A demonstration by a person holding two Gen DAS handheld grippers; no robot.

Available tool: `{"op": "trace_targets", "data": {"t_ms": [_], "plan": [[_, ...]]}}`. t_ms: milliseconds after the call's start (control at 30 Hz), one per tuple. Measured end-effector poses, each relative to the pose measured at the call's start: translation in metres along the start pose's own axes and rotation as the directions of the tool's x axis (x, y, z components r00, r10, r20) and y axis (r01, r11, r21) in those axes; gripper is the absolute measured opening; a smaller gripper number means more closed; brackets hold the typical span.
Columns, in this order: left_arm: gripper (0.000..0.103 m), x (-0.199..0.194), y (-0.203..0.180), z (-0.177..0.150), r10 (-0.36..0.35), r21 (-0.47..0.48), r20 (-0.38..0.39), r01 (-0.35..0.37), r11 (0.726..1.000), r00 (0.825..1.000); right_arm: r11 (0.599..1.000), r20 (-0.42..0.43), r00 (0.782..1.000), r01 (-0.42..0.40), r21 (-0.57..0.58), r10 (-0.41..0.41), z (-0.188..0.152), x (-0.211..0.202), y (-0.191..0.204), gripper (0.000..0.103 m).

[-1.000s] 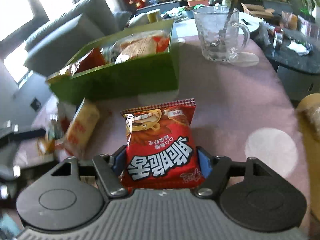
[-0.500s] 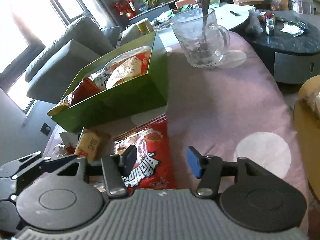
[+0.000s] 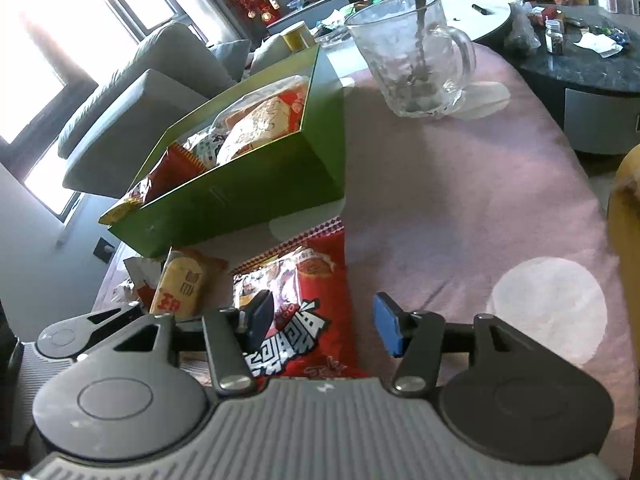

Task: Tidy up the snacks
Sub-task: 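Lift the red snack bag with the right gripper and carry it over the box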

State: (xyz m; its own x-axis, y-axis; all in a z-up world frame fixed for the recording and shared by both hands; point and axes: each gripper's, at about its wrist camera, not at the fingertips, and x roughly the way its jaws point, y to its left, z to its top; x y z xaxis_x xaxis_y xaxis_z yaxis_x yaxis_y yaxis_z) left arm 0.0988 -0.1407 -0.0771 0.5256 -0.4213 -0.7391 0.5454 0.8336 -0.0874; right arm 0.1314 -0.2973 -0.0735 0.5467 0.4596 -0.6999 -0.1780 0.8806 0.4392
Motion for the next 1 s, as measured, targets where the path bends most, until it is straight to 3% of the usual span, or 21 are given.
{"op": "trace_targets", "data": {"t_ms": [100,200,333,633,1000], "plan": [[0.073,0.002,0.0,0.001,-0.003,0.011,0.003,0.003,1.0,1.0,1.0,-0.006,1.0,-0.002,-0.013,0.002,0.0,0.003,0.003,0.075],[0.06,0.001,0.0,0.0,-0.023,0.029,0.01,0.023,0.999,1.0,1.0,-0.008,1.0,-0.008,-0.023,0.008,0.0,0.006,0.005,0.074],[0.051,-0.005,0.001,-0.001,-0.041,0.035,0.016,0.04,0.999,0.999,0.999,-0.003,1.0,0.006,-0.054,-0.006,-0.002,0.003,0.011,0.071],[0.05,-0.036,-0.003,0.0,-0.021,0.092,0.101,0.011,0.996,0.995,0.997,0.049,0.999,0.002,-0.072,0.002,0.0,-0.015,0.026,0.071],[0.05,-0.072,0.017,0.01,0.035,0.092,0.201,-0.054,0.994,0.979,0.993,0.112,0.992,-0.045,-0.112,0.058,0.014,-0.023,0.059,0.071]]}}
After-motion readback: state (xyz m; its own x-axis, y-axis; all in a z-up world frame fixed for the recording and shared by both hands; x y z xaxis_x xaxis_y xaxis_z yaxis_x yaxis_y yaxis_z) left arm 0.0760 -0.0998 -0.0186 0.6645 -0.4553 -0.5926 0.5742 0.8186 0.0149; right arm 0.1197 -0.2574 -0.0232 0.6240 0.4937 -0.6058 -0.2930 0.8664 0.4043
